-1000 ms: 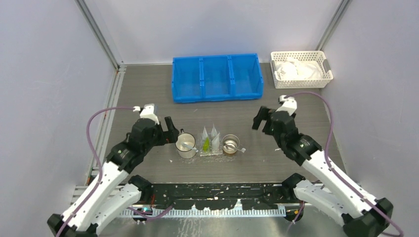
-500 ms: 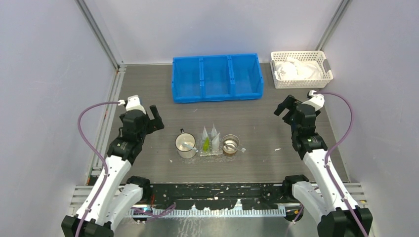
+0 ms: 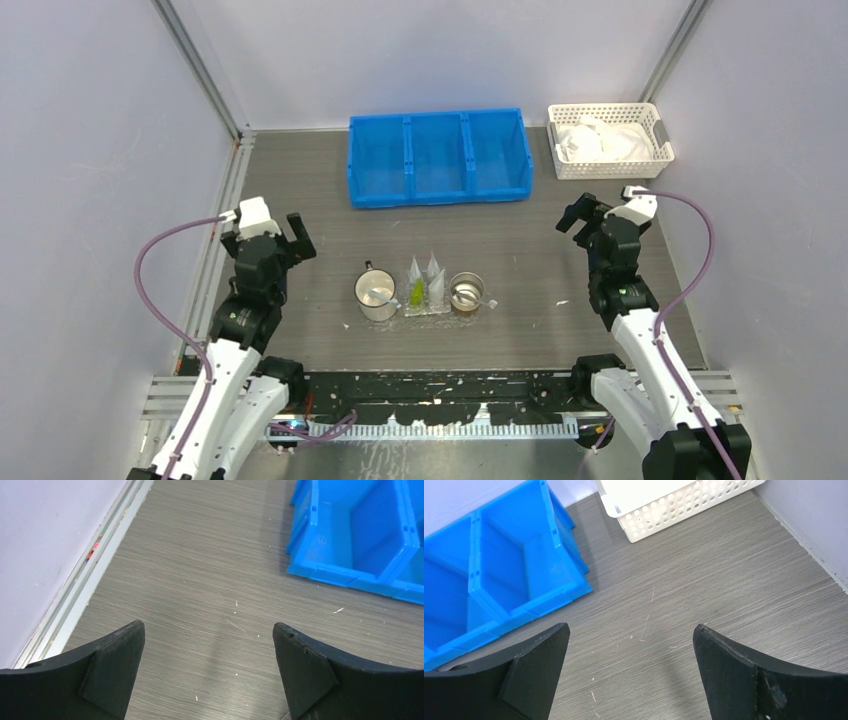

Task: Prepare toiletry sets of a toothbrush and toothpaste on the tray

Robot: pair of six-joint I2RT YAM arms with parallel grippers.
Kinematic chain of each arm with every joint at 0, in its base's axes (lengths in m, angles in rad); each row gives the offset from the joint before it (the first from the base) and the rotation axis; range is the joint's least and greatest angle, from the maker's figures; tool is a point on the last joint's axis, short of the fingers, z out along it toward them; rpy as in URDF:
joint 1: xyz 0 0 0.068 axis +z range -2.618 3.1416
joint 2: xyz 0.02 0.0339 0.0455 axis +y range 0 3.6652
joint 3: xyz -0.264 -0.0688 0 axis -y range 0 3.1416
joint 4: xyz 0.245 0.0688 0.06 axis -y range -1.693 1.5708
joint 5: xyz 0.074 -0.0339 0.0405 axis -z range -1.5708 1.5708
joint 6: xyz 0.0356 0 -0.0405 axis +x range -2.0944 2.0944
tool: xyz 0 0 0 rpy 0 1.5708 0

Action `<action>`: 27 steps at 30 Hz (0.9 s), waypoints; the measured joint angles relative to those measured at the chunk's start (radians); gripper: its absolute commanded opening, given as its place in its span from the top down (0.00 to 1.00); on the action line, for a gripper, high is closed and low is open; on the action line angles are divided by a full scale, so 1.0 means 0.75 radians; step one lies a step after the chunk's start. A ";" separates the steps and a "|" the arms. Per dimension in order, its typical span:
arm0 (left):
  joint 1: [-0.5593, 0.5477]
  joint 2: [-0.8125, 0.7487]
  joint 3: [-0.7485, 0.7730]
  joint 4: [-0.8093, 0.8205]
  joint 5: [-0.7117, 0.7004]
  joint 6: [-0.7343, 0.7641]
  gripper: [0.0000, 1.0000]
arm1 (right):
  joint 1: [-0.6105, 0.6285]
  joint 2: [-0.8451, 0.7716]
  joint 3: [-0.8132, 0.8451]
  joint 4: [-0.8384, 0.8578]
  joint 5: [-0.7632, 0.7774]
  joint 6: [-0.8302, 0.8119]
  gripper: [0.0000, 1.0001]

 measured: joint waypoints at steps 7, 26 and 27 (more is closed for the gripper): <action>0.000 -0.051 -0.002 0.017 -0.001 0.013 0.00 | 0.000 -0.011 -0.002 0.032 -0.008 -0.016 0.00; 0.000 -0.565 -0.173 0.234 0.096 -0.017 0.00 | 0.000 -0.023 0.031 0.111 -0.028 -0.140 0.00; 0.000 -0.576 -0.200 0.248 0.101 -0.012 0.00 | 0.000 -0.028 0.001 0.138 -0.008 -0.145 0.00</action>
